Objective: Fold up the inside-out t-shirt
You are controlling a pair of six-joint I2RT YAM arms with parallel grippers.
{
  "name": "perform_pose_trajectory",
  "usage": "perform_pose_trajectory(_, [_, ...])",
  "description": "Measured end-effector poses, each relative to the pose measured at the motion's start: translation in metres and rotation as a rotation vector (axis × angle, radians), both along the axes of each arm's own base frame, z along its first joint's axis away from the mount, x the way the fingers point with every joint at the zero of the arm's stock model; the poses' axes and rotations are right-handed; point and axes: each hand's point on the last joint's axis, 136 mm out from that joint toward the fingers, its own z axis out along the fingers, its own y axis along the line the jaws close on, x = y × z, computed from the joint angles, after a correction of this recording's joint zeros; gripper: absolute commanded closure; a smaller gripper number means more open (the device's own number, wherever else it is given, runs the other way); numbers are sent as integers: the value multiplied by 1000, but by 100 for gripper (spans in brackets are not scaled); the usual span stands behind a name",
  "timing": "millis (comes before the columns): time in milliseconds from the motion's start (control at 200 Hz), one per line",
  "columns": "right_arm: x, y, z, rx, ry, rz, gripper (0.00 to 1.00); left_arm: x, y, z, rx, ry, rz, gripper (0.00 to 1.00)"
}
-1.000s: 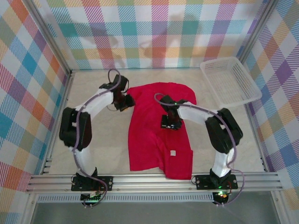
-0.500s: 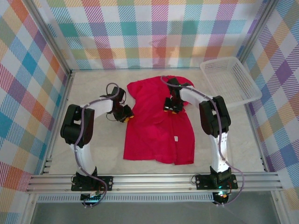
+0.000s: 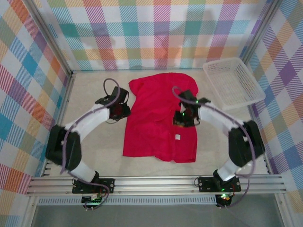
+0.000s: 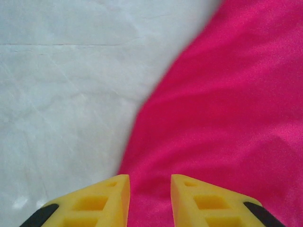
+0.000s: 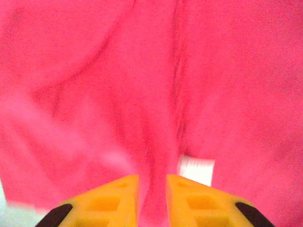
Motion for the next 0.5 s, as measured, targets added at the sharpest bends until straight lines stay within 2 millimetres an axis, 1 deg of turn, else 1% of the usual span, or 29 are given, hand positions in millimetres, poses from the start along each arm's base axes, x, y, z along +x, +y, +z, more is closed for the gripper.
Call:
perform_pose_trajectory(45, [-28, 7, -5, 12, 24, 32, 76, -10, -2, 11, -15, -42, -13, 70])
perform_pose_trajectory(95, [-49, 8, -13, 11, 48, 48, 72, -17, 2, 15, -20, -65, -6, 70])
perform_pose_trajectory(135, [-62, 7, -18, 8, 64, 50, 71, -22, 7, 11, -15, -62, 2, 70])
perform_pose_trajectory(195, [-75, 5, -24, 6, 81, 38, 71, -32, 12, -3, -2, -31, 7, 70])
perform_pose_trajectory(275, [-84, 5, -29, 6, 88, 25, 71, -45, 17, -23, 15, 22, 9, 70])
perform_pose_trajectory(340, [-86, 6, -32, 9, 91, 14, 71, -54, 20, -34, 22, 54, 14, 70])
perform_pose_trajectory(505, [-86, 14, -37, 21, 94, 4, 71, -63, 23, -47, 25, 88, 24, 71])
